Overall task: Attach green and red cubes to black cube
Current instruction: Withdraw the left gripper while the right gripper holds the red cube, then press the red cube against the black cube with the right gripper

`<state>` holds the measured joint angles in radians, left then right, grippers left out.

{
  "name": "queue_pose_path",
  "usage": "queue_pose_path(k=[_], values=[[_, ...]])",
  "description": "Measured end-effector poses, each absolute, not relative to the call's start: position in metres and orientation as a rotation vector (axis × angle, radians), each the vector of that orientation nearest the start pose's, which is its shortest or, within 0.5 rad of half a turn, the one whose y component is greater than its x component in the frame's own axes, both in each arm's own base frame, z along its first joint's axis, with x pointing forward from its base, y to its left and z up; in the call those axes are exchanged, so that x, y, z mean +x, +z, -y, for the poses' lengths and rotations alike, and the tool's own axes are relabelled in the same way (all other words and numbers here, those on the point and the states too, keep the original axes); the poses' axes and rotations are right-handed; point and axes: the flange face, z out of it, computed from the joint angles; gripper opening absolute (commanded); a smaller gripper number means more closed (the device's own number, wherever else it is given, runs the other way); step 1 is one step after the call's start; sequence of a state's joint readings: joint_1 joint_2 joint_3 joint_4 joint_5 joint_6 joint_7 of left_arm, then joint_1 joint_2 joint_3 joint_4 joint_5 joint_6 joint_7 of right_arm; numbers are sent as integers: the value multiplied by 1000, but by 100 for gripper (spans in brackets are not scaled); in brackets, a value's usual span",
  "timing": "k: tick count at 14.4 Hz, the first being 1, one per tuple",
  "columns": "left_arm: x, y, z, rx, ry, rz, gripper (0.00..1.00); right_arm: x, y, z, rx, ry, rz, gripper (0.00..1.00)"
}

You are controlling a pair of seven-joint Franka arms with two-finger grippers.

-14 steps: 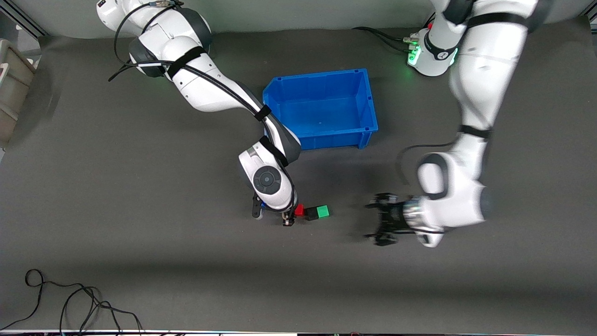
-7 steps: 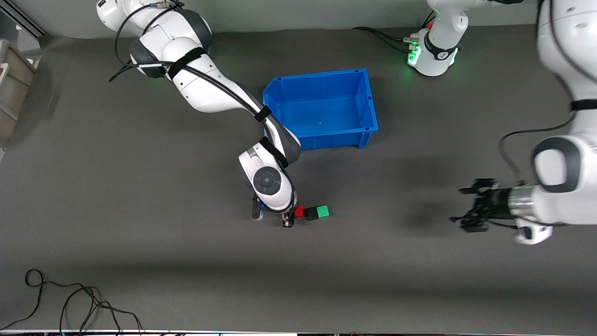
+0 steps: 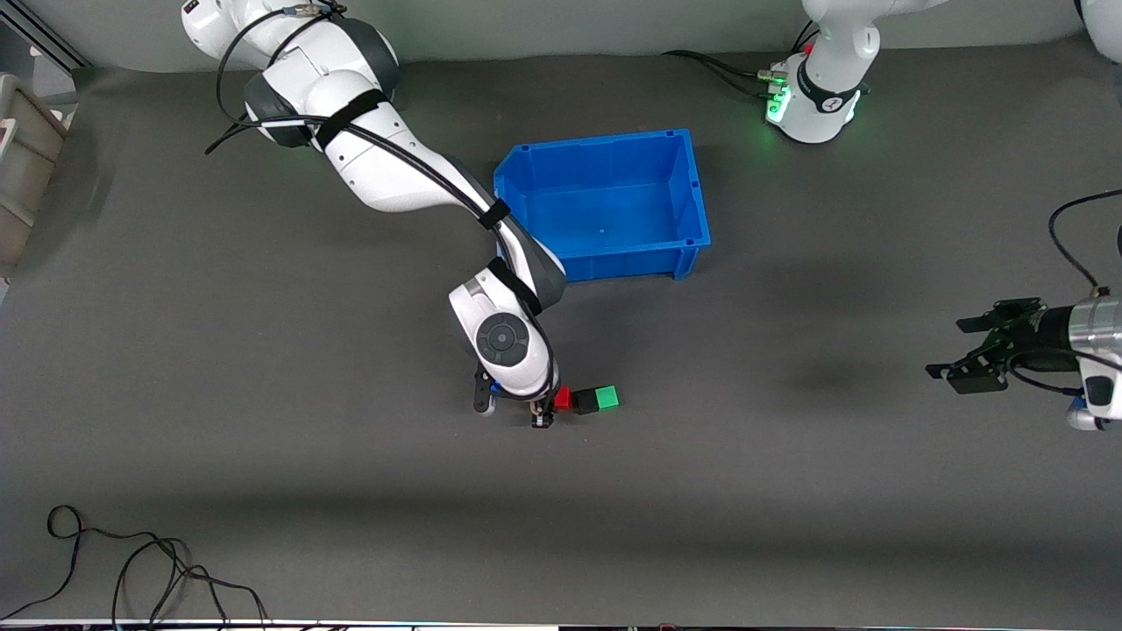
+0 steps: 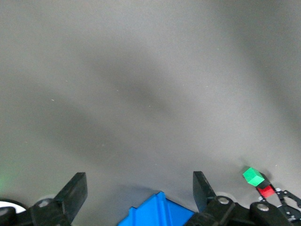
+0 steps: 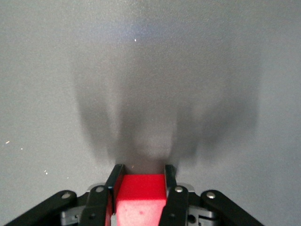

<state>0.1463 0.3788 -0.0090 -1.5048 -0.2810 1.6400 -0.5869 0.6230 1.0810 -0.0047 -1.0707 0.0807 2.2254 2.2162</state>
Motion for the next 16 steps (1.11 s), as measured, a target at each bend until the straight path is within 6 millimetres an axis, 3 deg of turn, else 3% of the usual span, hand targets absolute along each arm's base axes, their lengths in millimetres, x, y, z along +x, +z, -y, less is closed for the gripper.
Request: queue_pose_path(k=[5,11,16], values=[[636,461,-53,-3103,430,1101,100,632,167,-457,-2104,55,-2221,0],[636,474,-55,-3142,362,961,100,631,167,-458,-2112,46,-2214,0],[638,481,-55,-3149,332,944,100,635,168,-459,-2100,31,-2198,0]])
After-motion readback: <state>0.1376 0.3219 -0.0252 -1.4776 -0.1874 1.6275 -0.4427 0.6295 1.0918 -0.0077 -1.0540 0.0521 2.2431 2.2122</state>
